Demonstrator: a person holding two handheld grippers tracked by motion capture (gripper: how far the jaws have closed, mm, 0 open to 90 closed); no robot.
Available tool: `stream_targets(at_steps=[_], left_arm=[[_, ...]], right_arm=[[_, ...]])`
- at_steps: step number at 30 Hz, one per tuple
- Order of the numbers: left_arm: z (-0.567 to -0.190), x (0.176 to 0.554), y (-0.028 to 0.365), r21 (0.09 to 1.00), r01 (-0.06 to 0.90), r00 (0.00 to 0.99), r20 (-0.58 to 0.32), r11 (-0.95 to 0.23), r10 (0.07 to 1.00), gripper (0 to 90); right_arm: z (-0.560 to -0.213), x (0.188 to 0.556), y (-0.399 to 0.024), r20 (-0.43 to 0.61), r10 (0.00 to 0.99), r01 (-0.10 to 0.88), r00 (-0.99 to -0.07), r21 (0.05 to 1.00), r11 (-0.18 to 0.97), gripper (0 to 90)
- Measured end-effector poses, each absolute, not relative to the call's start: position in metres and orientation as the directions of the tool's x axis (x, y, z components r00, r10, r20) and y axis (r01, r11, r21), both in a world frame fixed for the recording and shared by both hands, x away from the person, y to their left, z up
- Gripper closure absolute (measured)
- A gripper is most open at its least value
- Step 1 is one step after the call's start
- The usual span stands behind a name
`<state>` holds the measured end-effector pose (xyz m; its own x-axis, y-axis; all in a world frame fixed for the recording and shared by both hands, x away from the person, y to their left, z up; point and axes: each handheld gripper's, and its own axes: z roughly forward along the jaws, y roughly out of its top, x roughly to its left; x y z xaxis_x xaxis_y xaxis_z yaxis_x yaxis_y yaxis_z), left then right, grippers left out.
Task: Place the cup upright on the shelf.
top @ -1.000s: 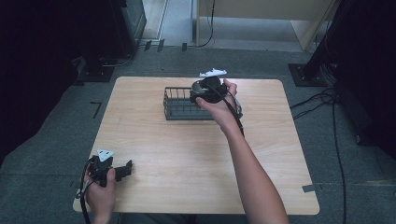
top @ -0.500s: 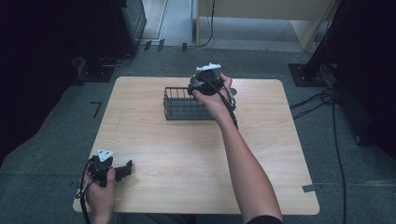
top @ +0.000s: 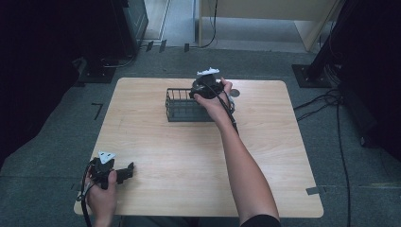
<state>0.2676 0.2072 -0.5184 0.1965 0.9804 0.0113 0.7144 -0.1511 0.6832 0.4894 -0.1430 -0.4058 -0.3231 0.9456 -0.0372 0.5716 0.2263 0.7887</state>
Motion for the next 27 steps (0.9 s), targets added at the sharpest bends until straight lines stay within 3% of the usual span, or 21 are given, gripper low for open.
stream_targets(at_steps=[27], left_arm=[[-0.518,0.268,0.207,0.683,0.715,0.196,0.011,-0.151,0.981,0.0]], right_arm=[[-0.429,0.479,-0.154,-0.004,0.937,0.626,-0.350,0.743,0.237,14.6]])
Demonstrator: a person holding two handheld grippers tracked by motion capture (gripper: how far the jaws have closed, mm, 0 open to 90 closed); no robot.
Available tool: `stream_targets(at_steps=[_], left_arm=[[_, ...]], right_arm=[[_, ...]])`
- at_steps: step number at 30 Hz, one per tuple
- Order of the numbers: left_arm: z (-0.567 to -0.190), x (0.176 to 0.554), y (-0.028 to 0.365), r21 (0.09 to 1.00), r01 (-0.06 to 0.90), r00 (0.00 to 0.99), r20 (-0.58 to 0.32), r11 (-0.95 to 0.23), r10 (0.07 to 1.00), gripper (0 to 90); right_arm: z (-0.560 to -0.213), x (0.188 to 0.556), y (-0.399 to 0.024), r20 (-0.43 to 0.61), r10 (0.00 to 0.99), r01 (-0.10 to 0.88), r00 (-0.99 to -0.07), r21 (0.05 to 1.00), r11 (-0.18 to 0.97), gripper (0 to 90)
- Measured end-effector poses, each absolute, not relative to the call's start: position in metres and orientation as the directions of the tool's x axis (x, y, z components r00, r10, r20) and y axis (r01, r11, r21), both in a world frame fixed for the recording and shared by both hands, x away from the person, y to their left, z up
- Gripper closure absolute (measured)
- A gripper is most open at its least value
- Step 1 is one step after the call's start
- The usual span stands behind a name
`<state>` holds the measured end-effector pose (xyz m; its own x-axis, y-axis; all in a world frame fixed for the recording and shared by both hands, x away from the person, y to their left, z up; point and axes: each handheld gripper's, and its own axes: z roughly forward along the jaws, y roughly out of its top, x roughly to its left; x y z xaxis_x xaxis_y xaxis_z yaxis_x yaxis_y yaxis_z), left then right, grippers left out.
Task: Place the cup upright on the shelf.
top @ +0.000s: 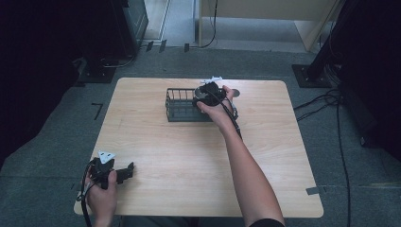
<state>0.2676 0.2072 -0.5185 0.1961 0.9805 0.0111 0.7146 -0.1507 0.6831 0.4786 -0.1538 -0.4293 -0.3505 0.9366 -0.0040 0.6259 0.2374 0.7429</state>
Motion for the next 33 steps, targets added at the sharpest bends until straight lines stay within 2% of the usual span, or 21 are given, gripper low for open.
stream_targets(at_steps=[13,33], left_arm=[[-0.518,0.268,0.207,0.683,0.715,0.196,0.011,-0.151,0.980,0.0],[-0.518,0.268,0.207,0.683,0.715,0.196,0.012,-0.152,0.980,0.0]], right_arm=[[-0.418,0.467,-0.167,0.063,0.920,0.651,-0.387,0.726,0.224,1.8],[-0.413,0.416,-0.202,0.085,0.936,0.636,-0.340,0.754,0.163,0.0]])
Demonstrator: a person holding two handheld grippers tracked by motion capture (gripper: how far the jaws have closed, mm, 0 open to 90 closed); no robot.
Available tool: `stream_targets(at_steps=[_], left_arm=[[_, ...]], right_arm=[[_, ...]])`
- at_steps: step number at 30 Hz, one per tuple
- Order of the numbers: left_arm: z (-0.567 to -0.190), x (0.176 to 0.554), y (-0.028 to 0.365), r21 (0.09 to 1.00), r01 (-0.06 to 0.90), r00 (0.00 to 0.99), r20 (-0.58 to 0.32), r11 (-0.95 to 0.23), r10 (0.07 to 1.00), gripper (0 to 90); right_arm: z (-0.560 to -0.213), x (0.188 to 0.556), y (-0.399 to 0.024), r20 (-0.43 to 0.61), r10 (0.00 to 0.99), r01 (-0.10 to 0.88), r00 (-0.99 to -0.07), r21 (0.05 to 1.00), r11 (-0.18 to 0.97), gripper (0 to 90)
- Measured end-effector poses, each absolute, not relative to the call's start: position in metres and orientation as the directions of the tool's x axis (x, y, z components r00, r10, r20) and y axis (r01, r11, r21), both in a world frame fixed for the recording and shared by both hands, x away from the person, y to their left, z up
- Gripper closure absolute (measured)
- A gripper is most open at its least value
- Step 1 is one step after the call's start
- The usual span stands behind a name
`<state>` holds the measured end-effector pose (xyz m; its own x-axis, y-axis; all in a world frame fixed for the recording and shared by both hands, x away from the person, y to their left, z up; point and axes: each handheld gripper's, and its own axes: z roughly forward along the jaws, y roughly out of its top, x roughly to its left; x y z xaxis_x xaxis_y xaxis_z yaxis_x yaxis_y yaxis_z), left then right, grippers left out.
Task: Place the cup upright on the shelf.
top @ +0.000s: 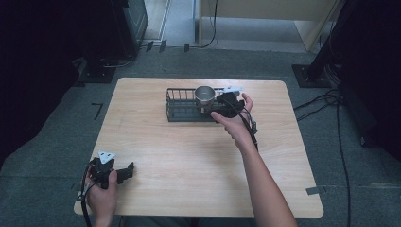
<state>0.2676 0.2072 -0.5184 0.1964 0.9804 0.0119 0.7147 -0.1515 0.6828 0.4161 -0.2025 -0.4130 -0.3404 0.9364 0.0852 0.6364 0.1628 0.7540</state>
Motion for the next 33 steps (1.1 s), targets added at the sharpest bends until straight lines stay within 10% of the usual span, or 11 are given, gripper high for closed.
stream_targets(at_steps=[33], left_arm=[[-0.519,0.267,0.207,0.683,0.714,0.197,0.012,-0.152,0.980,0.0]], right_arm=[[-0.452,0.337,-0.284,0.111,0.971,0.681,-0.213,0.729,0.066,0.0]])
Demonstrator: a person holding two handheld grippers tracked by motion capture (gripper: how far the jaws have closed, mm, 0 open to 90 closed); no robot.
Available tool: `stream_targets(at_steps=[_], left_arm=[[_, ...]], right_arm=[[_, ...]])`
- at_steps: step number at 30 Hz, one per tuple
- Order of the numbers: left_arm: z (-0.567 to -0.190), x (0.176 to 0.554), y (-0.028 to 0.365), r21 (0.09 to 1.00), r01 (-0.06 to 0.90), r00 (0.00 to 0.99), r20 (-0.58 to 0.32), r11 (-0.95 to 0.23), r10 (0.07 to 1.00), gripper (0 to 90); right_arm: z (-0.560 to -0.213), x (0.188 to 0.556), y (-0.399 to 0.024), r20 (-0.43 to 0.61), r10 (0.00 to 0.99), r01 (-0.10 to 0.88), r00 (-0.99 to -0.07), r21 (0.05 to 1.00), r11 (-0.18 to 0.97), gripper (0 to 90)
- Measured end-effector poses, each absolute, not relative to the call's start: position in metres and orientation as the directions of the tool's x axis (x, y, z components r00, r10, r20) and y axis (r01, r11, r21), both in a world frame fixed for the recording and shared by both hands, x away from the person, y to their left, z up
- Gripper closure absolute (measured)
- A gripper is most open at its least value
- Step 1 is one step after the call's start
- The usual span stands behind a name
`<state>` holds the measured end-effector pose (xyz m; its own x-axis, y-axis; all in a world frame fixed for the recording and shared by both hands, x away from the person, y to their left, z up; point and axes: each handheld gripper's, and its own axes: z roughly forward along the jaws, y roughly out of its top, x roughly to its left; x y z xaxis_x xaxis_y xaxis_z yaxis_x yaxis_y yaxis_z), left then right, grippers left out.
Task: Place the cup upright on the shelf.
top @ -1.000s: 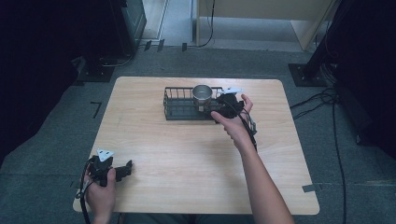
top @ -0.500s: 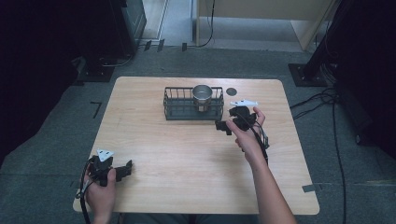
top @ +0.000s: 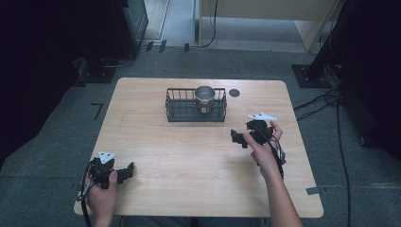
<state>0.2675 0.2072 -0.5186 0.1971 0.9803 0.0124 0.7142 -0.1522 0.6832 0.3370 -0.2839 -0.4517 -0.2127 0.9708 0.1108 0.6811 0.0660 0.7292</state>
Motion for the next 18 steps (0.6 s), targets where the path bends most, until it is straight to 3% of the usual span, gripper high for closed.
stream_targets(at_steps=[18], left_arm=[[-0.518,0.267,0.207,0.682,0.715,0.199,0.014,-0.155,0.980,0.0]], right_arm=[[-0.483,0.305,-0.332,0.106,0.987,0.715,-0.118,0.699,0.010,0.0]])
